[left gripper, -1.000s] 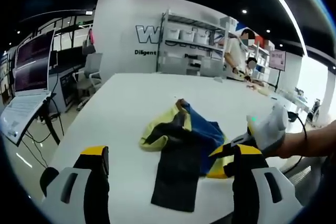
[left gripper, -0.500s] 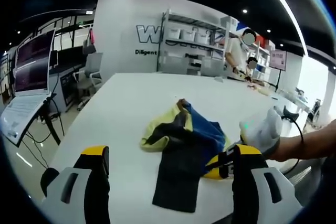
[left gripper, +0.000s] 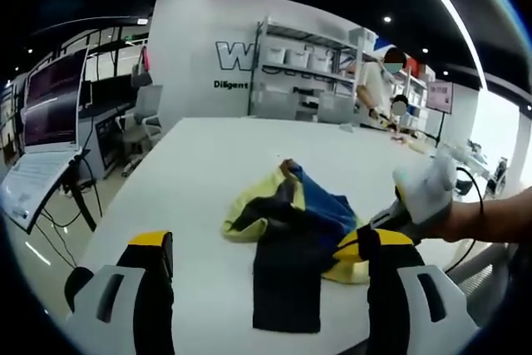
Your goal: Fold the garment on the visible template until the final outline fits inside the template.
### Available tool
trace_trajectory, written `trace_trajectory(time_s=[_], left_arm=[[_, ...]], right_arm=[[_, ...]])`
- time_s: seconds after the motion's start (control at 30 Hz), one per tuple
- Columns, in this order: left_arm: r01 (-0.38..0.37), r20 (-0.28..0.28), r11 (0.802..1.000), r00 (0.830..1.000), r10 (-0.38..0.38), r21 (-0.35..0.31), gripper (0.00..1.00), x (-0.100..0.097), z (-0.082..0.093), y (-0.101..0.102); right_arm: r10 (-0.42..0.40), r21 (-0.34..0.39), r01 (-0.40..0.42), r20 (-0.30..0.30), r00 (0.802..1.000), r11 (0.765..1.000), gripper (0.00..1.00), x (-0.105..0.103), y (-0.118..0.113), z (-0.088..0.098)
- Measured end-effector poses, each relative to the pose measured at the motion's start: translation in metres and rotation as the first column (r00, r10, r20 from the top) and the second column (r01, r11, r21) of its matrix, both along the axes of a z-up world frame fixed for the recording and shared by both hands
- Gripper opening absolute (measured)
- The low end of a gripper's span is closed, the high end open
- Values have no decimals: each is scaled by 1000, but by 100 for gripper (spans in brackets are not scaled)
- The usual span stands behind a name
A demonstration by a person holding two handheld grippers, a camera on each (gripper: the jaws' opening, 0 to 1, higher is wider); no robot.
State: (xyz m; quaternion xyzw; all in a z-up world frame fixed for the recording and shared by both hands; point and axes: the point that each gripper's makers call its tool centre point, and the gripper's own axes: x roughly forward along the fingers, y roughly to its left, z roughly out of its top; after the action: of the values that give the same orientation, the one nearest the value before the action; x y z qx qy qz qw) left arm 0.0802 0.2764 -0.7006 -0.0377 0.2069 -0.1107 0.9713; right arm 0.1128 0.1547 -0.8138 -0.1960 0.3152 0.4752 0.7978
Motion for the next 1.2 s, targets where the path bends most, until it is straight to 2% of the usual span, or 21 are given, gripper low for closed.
trace_trajectory(time_s=[0.17,0.27,0.33,0.43,0.5,0.77,1.2], left_arm=[[5,-5,1000,1000,-5,5,91,0,-2,-1],[10,-6,1000,1000,-10,7,91,0,-3,-2],[12,-3,1000,1000,-12,7,91,1,-2,-3],[15,1,1000,1000,-15,2,91,3,-1,-4],[22,3,1000,1000,-22,5,91,4,-1,-6],[43,-8,999,999,-43,13,91,7,-7,-11],[128,-32,991,991,-126,50,90,23,-18,-30]], right_arm=[[2,13,-2,17,1000,1000,0,-2,0,10],[-19,-9,19,32,999,1000,0,0,-9,17],[-52,-19,52,14,999,998,0,1,-16,20],[-72,8,71,33,997,997,0,7,-21,34],[-92,22,91,69,993,996,0,13,-26,47],[-147,87,137,116,982,987,0,26,-38,81],[-233,170,202,188,954,964,0,48,-61,128]])
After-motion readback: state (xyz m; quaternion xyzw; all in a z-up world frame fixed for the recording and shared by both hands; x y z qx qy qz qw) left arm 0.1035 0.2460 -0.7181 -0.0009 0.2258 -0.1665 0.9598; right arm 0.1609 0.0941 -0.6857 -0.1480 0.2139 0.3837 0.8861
